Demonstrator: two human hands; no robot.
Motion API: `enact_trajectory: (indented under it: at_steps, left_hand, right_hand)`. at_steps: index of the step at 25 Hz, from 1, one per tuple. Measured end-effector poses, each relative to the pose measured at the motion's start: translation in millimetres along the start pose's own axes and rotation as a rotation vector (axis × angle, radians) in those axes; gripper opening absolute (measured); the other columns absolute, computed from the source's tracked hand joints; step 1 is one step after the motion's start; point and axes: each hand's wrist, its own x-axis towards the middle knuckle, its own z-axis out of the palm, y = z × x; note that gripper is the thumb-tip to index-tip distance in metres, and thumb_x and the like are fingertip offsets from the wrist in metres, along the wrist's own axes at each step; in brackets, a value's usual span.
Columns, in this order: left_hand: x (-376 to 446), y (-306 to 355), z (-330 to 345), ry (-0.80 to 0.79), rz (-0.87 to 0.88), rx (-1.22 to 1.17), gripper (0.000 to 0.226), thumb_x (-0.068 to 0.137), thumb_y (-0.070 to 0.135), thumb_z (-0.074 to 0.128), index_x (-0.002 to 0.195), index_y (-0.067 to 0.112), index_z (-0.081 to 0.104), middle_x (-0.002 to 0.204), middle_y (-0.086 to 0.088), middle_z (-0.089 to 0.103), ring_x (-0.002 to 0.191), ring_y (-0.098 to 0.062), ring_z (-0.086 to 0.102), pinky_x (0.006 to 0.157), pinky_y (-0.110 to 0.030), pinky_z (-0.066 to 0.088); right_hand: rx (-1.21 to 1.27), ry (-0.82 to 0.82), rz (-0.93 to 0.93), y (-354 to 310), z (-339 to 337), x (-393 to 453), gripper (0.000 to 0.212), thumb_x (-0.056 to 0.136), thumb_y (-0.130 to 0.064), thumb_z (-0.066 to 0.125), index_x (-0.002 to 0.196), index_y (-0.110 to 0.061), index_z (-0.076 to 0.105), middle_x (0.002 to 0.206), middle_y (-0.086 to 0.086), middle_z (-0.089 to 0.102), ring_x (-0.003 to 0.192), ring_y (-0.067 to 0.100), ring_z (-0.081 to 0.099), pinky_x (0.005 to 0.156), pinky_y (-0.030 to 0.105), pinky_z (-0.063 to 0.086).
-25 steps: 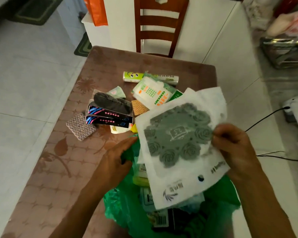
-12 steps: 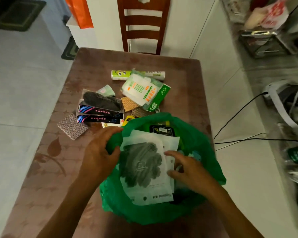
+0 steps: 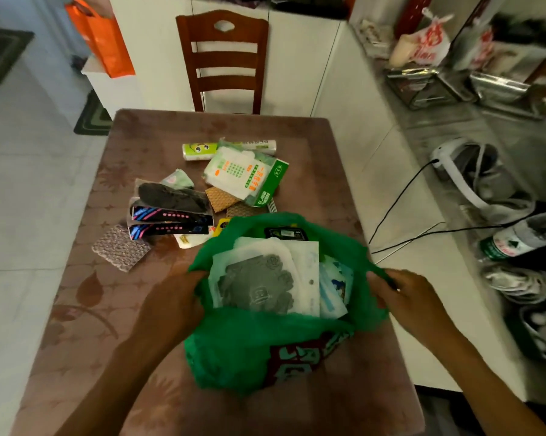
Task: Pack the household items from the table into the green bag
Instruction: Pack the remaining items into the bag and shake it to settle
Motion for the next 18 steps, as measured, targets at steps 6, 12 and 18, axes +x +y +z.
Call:
enact_trajectory:
  at_steps: [6,12,18]
  left_hand:
    - [-7.8,19.9,-26.3,0.325,-0.154,-0.594,0.045,0.072,-0.015,0.05,0.067,0.023,0.073,0.071,-0.003,0.071,0.059,-0.021,0.061,0.051,-0.024,0.051]
    - [-7.2,57.2,-76.6,0.626,-0.078,-0.88,0.054,0.07,-0.02,0.036,0.053,0.022,0.067,0.057,0.015,0.067,0.062,-0.002,0.058,0.066,-0.018,0.049]
    - [-37.6,42.6,-33.8,0.432,-0.129,-0.41,0.036,0.073,-0.015,0.046,0.071,0.016,0.066,0.068,0.005,0.061,0.059,-0.017,0.058,0.047,-0.011,0.043]
  right_hand:
    - [0.954,0.132,-0.046,-83.0,-50.7,30.1,0.034,0.102,-0.022,0.043,0.082,-0.01,0.068,0.055,0.0,0.051,0.044,0.014,0.041,0.047,0.027,0.039]
    - [1.258,0.276,-0.228,-109.6,-115.7,10.9,0.031,0.097,-0.023,0.048,0.071,-0.011,0.061,0.054,0.003,0.047,0.041,0.012,0.029,0.043,0.029,0.014]
    - [0.999,0.225,-0.033,-61.9,-88.2,-17.1,0.032,0.093,-0.023,0.054,0.065,-0.011,0.062,0.046,0.0,0.043,0.038,0.01,0.031,0.037,0.019,0.022]
